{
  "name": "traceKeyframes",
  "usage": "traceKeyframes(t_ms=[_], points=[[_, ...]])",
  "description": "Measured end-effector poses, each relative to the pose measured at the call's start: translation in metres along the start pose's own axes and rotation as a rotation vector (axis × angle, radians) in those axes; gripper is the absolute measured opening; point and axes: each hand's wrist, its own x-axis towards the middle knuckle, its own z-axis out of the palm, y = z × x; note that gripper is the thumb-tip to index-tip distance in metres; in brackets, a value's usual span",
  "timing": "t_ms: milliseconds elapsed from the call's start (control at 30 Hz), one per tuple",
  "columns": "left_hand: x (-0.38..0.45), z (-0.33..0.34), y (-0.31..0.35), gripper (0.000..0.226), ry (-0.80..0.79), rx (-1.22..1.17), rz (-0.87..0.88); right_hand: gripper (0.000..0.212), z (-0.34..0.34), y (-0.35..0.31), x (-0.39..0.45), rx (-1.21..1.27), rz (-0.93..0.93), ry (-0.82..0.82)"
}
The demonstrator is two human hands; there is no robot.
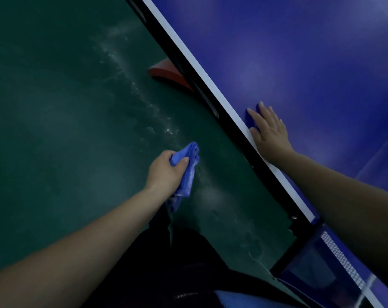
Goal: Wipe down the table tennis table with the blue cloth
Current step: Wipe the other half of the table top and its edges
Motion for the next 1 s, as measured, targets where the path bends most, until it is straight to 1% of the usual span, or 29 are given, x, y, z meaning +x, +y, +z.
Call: traceKeyframes(t_ms=[33, 133, 267, 333, 467, 533, 567, 600, 633, 700, 800, 833, 867, 967, 1000], points=[[0.004, 0.012, 0.001, 0.012, -0.011, -0.032, 0.0, 0.05, 0.001, 0.001, 0.001, -0.011, -0.004, 0.015], [0.01, 0.051, 0.002, 0.018, -0.034, -0.153, -0.012, 0.048, 0.004, 0.004, 0.0, -0.052, -0.041, 0.073], [0.01, 0.101, 0.002, 0.019, -0.06, -0.264, -0.089, 0.049, 0.009, 0.003, -0.001, -0.035, -0.09, 0.167], [0.004, 0.13, 0.001, 0.018, -0.061, -0.358, -0.137, 0.049, 0.011, 0.004, 0.0, -0.015, -0.099, 0.199], [-0.015, 0.192, 0.012, 0.014, -0.081, -0.744, -0.315, 0.05, 0.013, 0.007, -0.001, 0.019, -0.11, 0.25], [-0.027, 0.221, 0.022, 0.011, -0.065, -0.925, -0.374, 0.05, 0.014, 0.007, -0.002, 0.048, -0.123, 0.275], [-0.034, 0.234, 0.026, 0.008, -0.051, -0.952, -0.381, 0.049, 0.015, 0.008, -0.003, 0.055, -0.128, 0.285], [-0.04, 0.245, 0.031, 0.004, -0.024, -0.916, -0.37, 0.049, 0.015, 0.008, -0.003, 0.06, -0.132, 0.295], [-0.039, 0.253, 0.037, 0.005, 0.025, -0.857, -0.342, 0.048, 0.015, 0.008, -0.004, 0.065, -0.133, 0.302], [-0.022, 0.259, 0.045, 0.01, 0.164, -0.787, -0.296, 0.048, 0.015, 0.008, -0.003, 0.075, -0.138, 0.304], [0.013, 0.252, 0.048, 0.017, 0.357, -0.764, -0.22, 0.048, 0.015, 0.007, -0.003, 0.085, -0.139, 0.308], [0.016, 0.255, 0.047, 0.02, 0.374, -0.773, -0.202, 0.047, 0.014, 0.006, -0.002, 0.083, -0.139, 0.312], [0.012, 0.26, 0.045, 0.02, 0.359, -0.781, -0.2, 0.047, 0.014, 0.005, -0.002, 0.081, -0.14, 0.311], [-0.031, 0.274, 0.038, 0.009, 0.197, -0.849, -0.184, 0.047, 0.014, 0.005, -0.003, 0.094, -0.136, 0.299], [-0.04, 0.275, 0.036, 0.007, 0.184, -0.853, -0.156, 0.047, 0.014, 0.005, -0.003, 0.098, -0.135, 0.295]])
